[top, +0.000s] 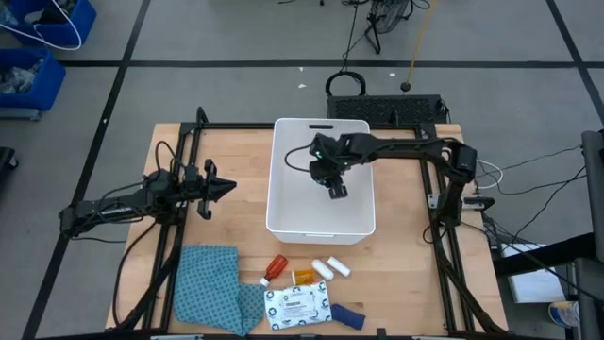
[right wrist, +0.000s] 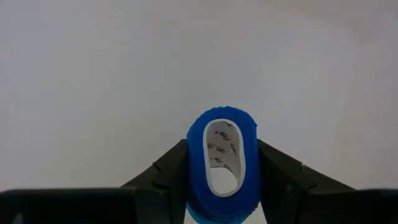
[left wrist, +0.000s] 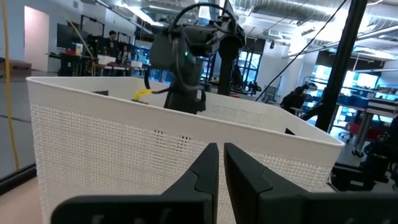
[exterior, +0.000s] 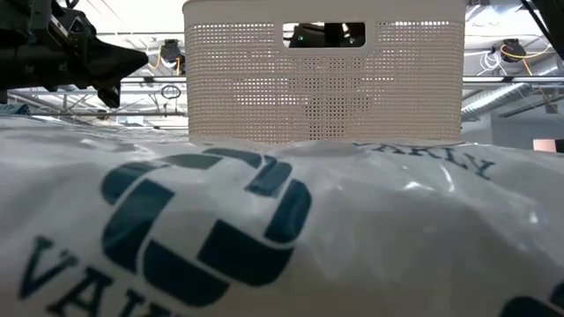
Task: Pick & place medical supplies in basket/bin
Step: Put the small blue bandage into the white bin
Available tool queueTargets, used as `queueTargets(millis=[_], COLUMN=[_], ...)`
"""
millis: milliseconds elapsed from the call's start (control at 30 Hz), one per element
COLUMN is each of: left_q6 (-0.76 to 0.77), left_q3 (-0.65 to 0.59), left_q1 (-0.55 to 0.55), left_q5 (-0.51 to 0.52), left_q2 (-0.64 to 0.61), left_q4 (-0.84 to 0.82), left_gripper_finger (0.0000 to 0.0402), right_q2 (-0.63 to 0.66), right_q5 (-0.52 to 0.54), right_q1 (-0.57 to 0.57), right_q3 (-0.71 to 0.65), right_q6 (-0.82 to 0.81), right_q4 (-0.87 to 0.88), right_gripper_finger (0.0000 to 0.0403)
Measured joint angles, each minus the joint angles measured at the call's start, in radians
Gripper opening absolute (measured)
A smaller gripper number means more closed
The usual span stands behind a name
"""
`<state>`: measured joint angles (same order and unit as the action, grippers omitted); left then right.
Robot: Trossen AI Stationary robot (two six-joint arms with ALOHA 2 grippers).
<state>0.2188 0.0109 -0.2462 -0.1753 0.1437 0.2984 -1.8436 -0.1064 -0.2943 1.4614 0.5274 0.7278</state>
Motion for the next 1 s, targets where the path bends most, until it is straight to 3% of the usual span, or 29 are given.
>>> queueTargets(millis=[700,1000], left_q6=[0.006,0.012], left_q3=[0.0,0.0], left_q1=[0.0,0.0], left_q5=[-0.007,-0.007], left_q2=[0.0,0.0], left_q4=[-0.007,-0.007], left_gripper_finger=[0.0028,0.0028], right_q2=[-0.064,-0.029], right_q5=[0.001,0.002], right_q1=[-0.027,-0.024], right_q3=[-0.126,-0.133], right_q6=[-0.04,-0.06], right_q4=[-0.073,-0.089], right_gripper_finger=[0.014,0.0192])
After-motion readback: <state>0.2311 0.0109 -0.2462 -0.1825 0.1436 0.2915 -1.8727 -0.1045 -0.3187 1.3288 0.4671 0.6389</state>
